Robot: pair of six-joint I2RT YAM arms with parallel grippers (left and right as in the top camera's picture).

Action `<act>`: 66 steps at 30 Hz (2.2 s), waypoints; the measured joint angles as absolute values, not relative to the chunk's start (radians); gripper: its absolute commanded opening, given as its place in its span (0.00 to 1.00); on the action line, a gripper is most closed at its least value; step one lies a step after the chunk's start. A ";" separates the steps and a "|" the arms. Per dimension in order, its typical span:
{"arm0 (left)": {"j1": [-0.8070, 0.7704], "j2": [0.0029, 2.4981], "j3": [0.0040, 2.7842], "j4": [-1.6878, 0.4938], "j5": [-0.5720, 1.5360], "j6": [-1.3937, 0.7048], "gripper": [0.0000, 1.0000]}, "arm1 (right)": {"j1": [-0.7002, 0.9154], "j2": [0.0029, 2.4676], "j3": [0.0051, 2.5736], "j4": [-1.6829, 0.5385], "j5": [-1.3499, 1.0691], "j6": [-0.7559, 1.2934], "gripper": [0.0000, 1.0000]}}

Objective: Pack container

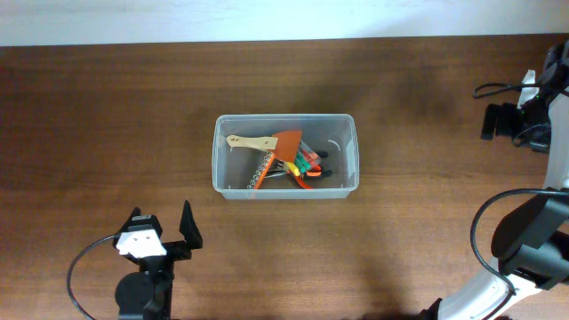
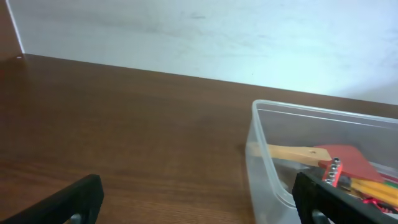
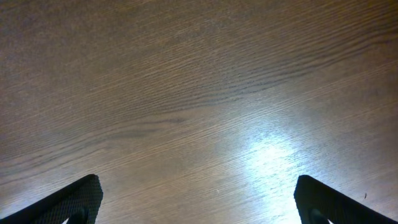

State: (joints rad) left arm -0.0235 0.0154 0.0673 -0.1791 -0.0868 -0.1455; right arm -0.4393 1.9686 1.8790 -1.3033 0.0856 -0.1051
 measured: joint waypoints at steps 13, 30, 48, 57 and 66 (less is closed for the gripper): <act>0.000 0.015 0.067 -0.180 -0.083 -0.130 0.99 | -0.439 1.969 1.879 -1.303 0.086 -0.105 0.99; 0.000 0.015 0.067 -0.180 -0.079 -0.127 0.99 | -0.439 1.969 1.879 -1.303 0.086 -0.105 0.99; 0.000 0.015 0.067 -0.180 -0.079 -0.127 0.99 | -0.439 1.969 1.879 -1.303 0.086 -0.104 0.99; 0.000 0.015 0.067 -0.180 -0.079 -0.127 0.99 | -0.439 1.969 1.879 -1.303 0.086 -0.104 0.99; 0.000 0.015 0.067 -0.180 -0.079 -0.127 0.99 | -0.432 1.913 1.836 -0.980 0.049 -0.104 0.99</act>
State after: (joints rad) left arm -0.0002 0.0154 0.0669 -0.1802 -0.0788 -0.1268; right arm -0.4316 1.9125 1.8359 -0.9798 0.0490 -0.1043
